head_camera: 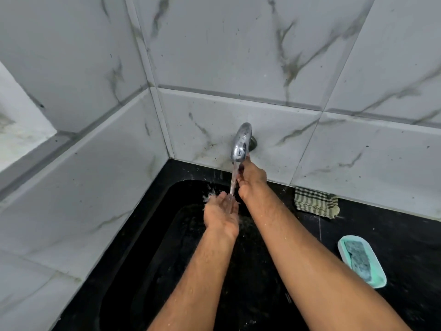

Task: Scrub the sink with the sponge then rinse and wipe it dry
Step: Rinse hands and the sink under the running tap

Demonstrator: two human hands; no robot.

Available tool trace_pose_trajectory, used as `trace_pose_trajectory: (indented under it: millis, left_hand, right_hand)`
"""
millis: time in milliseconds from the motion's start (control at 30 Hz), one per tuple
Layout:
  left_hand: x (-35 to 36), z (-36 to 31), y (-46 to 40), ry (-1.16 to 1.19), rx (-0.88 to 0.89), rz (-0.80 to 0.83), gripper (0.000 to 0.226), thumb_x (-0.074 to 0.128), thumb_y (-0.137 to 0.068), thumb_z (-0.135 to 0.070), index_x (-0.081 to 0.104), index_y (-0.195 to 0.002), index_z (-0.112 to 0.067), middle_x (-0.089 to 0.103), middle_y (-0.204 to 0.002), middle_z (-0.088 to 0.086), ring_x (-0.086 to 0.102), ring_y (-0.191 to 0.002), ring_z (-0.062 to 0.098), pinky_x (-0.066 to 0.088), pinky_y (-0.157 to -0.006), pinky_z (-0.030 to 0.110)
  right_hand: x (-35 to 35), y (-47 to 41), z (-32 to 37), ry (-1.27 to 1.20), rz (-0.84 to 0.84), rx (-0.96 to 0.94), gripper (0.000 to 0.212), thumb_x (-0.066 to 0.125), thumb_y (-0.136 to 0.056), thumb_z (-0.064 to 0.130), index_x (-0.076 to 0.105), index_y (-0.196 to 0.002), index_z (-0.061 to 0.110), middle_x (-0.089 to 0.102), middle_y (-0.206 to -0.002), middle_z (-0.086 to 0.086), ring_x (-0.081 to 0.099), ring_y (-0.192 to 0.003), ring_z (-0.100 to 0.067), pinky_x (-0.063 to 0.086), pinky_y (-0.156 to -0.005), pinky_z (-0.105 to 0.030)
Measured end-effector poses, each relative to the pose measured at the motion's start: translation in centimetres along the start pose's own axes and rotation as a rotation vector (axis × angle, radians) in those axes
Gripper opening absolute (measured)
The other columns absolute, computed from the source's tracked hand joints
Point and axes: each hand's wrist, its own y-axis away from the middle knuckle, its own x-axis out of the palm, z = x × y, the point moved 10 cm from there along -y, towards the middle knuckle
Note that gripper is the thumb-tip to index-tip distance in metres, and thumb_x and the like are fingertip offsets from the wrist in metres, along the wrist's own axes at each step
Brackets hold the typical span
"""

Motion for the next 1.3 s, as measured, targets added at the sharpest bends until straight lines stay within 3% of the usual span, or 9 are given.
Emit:
trace_pose_trajectory:
  millis: [233, 400, 567, 667, 900, 967, 1067, 1167, 1300]
  left_hand:
    - [-0.1, 0.1, -0.9, 0.005, -0.033, 0.002, 0.036, 0.038, -0.107, -0.033, 0.06, -0.109, -0.005, 0.064, -0.11, 0.015, 0.065, -0.088, 0.022, 0.053, -0.074, 0.031]
    - [-0.8, 0.8, -0.3, 0.051, -0.07, -0.001, 0.034, 0.042, -0.106, -0.028, 0.061, -0.098, -0.001, 0.066, -0.093, 0.018, 0.066, -0.086, 0.025, 0.055, -0.085, 0.034]
    - [-1.5, 0.2, -0.3, 0.075, -0.055, -0.008, 0.032, 0.047, -0.105, -0.022, 0.063, -0.097, 0.004, 0.065, -0.101, 0.021, 0.067, -0.093, 0.027, 0.057, -0.083, 0.033]
    - [-1.2, 0.2, 0.2, 0.081, -0.068, 0.023, 0.032, 0.048, -0.105, -0.022, 0.063, -0.102, 0.006, 0.066, -0.111, 0.024, 0.067, -0.104, 0.031, 0.056, -0.089, 0.036]
    - [-2.2, -0.8, 1.3, 0.047, -0.047, 0.027, 0.034, 0.047, -0.105, -0.024, 0.063, -0.113, 0.004, 0.067, -0.118, 0.024, 0.067, -0.109, 0.031, 0.054, -0.094, 0.037]
    - [-2.3, -0.8, 1.5, 0.035, -0.04, 0.025, 0.035, 0.046, -0.105, -0.026, 0.063, -0.116, 0.004, 0.066, -0.12, 0.023, 0.066, -0.111, 0.031, 0.053, -0.095, 0.036]
    - [-2.2, -0.6, 2.4, 0.01, -0.039, 0.039, 0.036, 0.046, -0.105, -0.028, 0.064, -0.115, 0.002, 0.067, -0.121, 0.021, 0.066, -0.111, 0.029, 0.053, -0.095, 0.036]
    - [-2.1, -0.3, 3.1, 0.0, -0.03, 0.048, 0.037, 0.047, -0.104, -0.029, 0.064, -0.118, 0.001, 0.067, -0.12, 0.019, 0.067, -0.105, 0.027, 0.052, -0.093, 0.035]
    - [-2.4, 0.6, 4.2, -0.017, -0.03, 0.057, 0.035, 0.047, -0.104, -0.029, 0.065, -0.111, 0.001, 0.067, -0.119, 0.02, 0.068, -0.104, 0.027, 0.053, -0.094, 0.035]
  right_hand:
    - [0.3, -0.9, -0.3, -0.208, 0.09, 0.02, 0.024, 0.068, -0.092, 0.026, 0.065, -0.096, 0.002, 0.07, -0.088, -0.008, 0.067, -0.078, -0.016, 0.056, -0.069, -0.025]
    - [1.8, -1.4, -1.4, -0.447, 0.128, 0.113, 0.034, 0.049, -0.103, 0.019, 0.053, -0.129, -0.002, 0.061, -0.123, -0.026, 0.064, -0.111, -0.034, 0.062, -0.066, -0.034]
    - [2.4, -0.5, -0.8, -0.52, 0.234, 0.202, 0.025, 0.035, -0.107, 0.014, 0.056, -0.109, 0.0, 0.064, -0.1, -0.023, 0.065, -0.095, -0.03, 0.054, -0.095, -0.036]
    - [2.5, 0.0, -0.6, -0.515, 0.27, 0.242, 0.028, 0.033, -0.108, 0.013, 0.055, -0.103, -0.001, 0.063, -0.098, -0.025, 0.064, -0.09, -0.03, 0.055, -0.091, -0.037]
    - [2.6, 0.0, -0.2, -0.393, 0.273, 0.305, 0.032, 0.026, -0.106, 0.007, 0.054, -0.116, -0.004, 0.06, -0.105, -0.027, 0.063, -0.085, -0.03, 0.06, -0.053, -0.029]
    - [2.5, 0.2, -0.1, -0.368, 0.27, 0.297, 0.033, 0.027, -0.106, 0.007, 0.053, -0.122, -0.007, 0.06, -0.116, -0.029, 0.065, -0.099, -0.033, 0.061, -0.053, -0.033]
    - [1.4, 1.4, -0.4, -0.219, 0.301, 0.267, 0.036, 0.03, -0.109, 0.019, 0.054, -0.105, -0.008, 0.064, -0.113, -0.028, 0.06, -0.121, -0.034, 0.059, -0.075, -0.036]
    - [-0.6, 2.1, -1.7, 0.046, 0.276, 0.259, 0.052, 0.029, -0.107, 0.042, 0.053, -0.103, -0.004, 0.062, -0.106, -0.028, 0.066, -0.102, -0.033, 0.056, -0.086, -0.036]
    - [-3.5, 3.0, -3.7, 0.205, 0.247, 0.225, 0.039, 0.039, -0.105, 0.039, 0.06, -0.101, 0.006, 0.065, -0.1, -0.017, 0.066, -0.084, -0.023, 0.054, -0.072, -0.029]
